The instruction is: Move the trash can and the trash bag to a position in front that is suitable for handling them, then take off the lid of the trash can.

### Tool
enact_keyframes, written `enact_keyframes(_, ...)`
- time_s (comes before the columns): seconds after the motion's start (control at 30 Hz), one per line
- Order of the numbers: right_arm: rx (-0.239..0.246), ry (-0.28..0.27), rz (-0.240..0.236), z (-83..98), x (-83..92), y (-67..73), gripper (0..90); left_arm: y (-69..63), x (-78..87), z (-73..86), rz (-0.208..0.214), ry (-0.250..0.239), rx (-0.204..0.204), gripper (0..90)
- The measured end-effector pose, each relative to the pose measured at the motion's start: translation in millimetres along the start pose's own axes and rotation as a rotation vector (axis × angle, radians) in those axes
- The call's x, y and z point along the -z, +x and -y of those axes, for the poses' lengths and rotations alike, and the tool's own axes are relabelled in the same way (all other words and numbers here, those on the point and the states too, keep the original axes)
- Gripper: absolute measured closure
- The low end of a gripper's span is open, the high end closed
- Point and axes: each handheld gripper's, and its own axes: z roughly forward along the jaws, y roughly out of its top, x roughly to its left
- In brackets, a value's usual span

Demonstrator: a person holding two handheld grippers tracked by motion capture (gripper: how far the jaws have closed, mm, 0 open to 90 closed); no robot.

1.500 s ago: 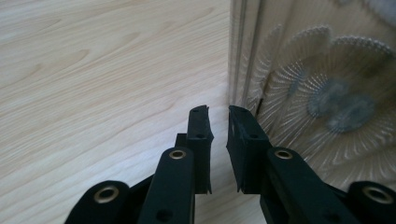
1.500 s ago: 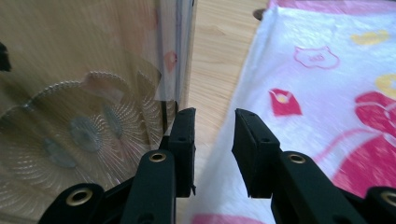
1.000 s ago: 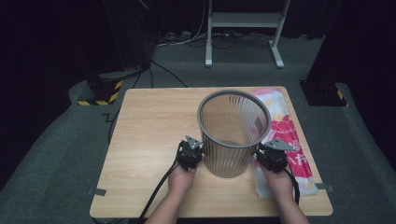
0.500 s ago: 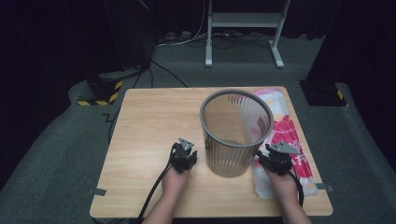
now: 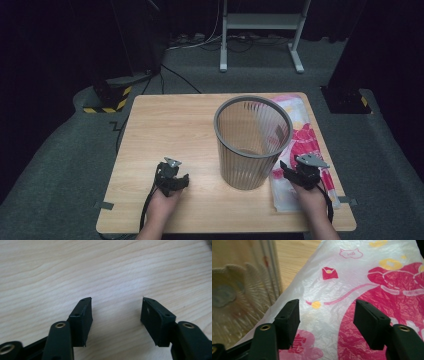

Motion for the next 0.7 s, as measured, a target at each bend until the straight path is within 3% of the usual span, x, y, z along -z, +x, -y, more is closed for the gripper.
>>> enact_keyframes(0.2,-0.032,0.042,0.018,0.9,-6.4,-0.5,27.4,7.9,1.0,-1.9,-0.012,0.057,0.028,27.7)
enact_keyframes(0.27,-0.069,0.058,0.004,-0.6,-7.6,-2.4,23.8,9.5,1.3,-2.1,-0.015,0.063,0.032,27.4)
enact_keyframes(0.37,-0.077,0.053,0.013,-1.1,-5.2,-3.6,23.5,9.5,0.9,-5.7,-0.017,0.092,0.035,27.2)
enact_keyframes(0.4,-0.072,0.052,0.015,-1.1,-5.1,-4.4,23.5,10.0,0.2,-10.3,-0.020,0.126,0.032,27.1)
enact_keyframes(0.47,-0.069,0.052,0.017,-0.9,-5.0,-5.3,23.5,9.8,-0.1,-12.1,-0.019,0.141,0.035,26.8)
enact_keyframes(0.53,-0.095,0.060,0.018,-0.5,-3.6,-7.3,23.4,9.9,-1.5,-18.0,-0.019,0.186,0.037,26.7)
enact_keyframes(0.63,-0.084,0.062,0.016,0.6,-3.5,-7.7,23.5,10.3,-2.4,-21.8,-0.020,0.214,0.041,26.3)
enact_keyframes(0.7,-0.078,0.067,0.015,1.9,-4.1,-6.0,23.5,9.9,-4.9,-28.3,-0.016,0.265,0.051,25.6)
